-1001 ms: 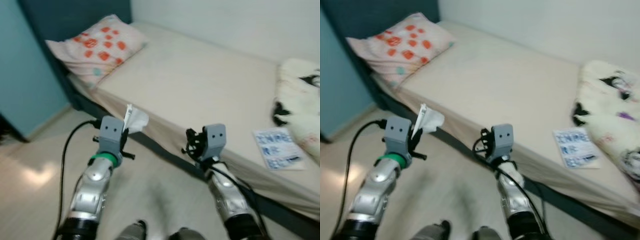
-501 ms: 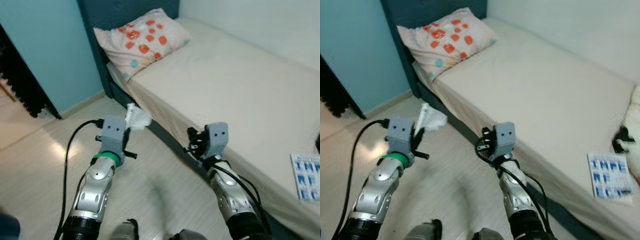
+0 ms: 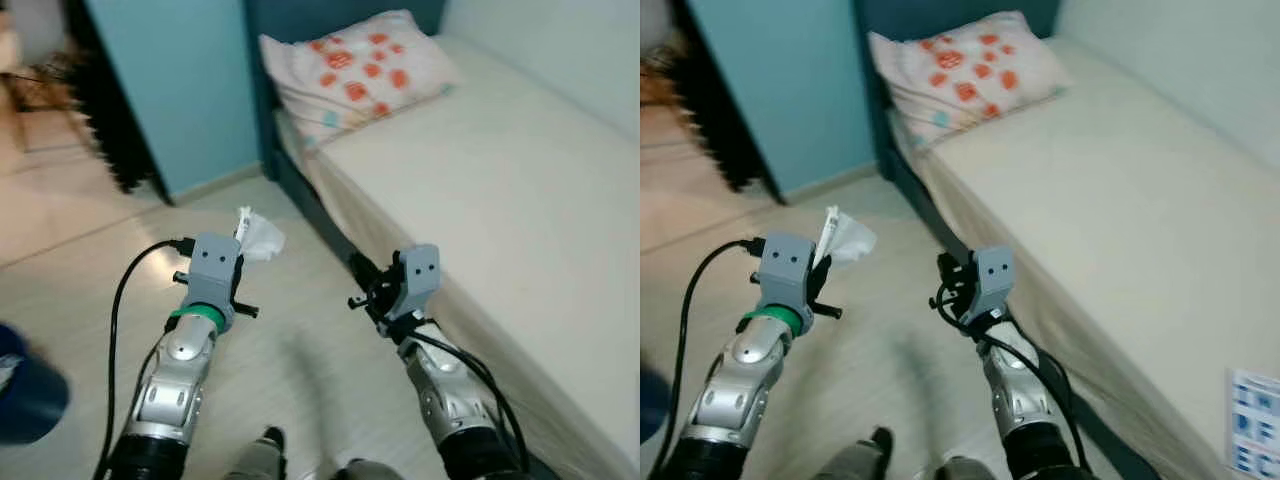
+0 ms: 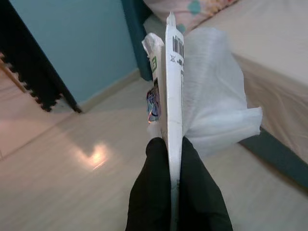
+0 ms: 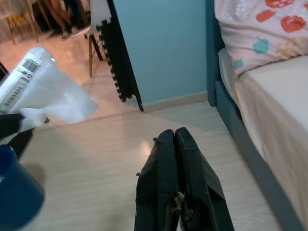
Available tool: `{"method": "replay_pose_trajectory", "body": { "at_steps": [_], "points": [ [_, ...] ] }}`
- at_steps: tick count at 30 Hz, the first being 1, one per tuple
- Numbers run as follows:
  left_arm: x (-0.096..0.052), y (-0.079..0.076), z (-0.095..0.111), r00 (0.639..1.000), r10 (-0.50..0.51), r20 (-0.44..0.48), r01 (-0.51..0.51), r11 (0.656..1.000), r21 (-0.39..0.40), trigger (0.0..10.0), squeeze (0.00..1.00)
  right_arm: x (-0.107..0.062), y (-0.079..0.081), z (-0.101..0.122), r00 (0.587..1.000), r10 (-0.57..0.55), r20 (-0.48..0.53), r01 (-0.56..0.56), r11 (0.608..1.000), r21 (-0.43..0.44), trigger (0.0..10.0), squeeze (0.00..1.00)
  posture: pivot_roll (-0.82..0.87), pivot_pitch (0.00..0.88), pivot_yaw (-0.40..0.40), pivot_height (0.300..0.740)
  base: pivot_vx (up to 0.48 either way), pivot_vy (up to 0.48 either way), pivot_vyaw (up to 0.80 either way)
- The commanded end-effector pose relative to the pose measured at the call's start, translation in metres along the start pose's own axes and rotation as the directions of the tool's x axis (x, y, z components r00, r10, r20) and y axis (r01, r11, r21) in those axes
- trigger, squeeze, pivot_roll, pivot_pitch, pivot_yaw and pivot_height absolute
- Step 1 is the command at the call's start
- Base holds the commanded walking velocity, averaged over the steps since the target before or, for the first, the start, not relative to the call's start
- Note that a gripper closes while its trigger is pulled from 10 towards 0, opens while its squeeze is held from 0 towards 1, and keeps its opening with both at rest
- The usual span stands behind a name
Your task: Clean up the room
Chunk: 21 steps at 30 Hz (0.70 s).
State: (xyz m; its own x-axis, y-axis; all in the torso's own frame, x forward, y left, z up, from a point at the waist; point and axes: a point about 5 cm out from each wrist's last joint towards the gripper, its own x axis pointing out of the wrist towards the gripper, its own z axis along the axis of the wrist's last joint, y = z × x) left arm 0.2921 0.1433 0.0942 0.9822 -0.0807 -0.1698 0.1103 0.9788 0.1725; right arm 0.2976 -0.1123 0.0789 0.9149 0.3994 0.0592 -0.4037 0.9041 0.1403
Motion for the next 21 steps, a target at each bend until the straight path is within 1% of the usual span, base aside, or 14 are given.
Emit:
{"method": "replay_pose_trajectory", "body": {
  "at_steps": [1,5,21],
  "points": [
    [-0.0026,0.0019,-0.0084,1.0,0.01,-0.029,-0.01,1.0,0.01,10.0,0.0,-0.001,0.0019,-0.0035,1.0,0.005,-0.015,-0.005,1.0,0.006,10.0,0.0,0.03,0.0,0.004,0.72,0.0,0.0,0.76],
    [-0.0024,0.0032,-0.0099,0.999,0.03,-0.033,-0.03,0.999,0.017,10.0,0.0,-0.0017,-0.0003,-0.0022,1.0,0.007,-0.014,-0.007,1.0,0.005,10.0,0.0,0.03,0.0,0.001,0.72,0.0,0.0,0.76],
    [-0.001,0.0051,-0.0112,0.998,0.056,-0.029,-0.055,0.998,0.033,10.0,0.0,-0.0004,-0.0017,-0.0003,1.0,0.014,-0.012,-0.014,1.0,-0.001,10.0,0.0,0.04,0.0,-0.004,0.72,0.0,0.0,0.76]
  ]
}}
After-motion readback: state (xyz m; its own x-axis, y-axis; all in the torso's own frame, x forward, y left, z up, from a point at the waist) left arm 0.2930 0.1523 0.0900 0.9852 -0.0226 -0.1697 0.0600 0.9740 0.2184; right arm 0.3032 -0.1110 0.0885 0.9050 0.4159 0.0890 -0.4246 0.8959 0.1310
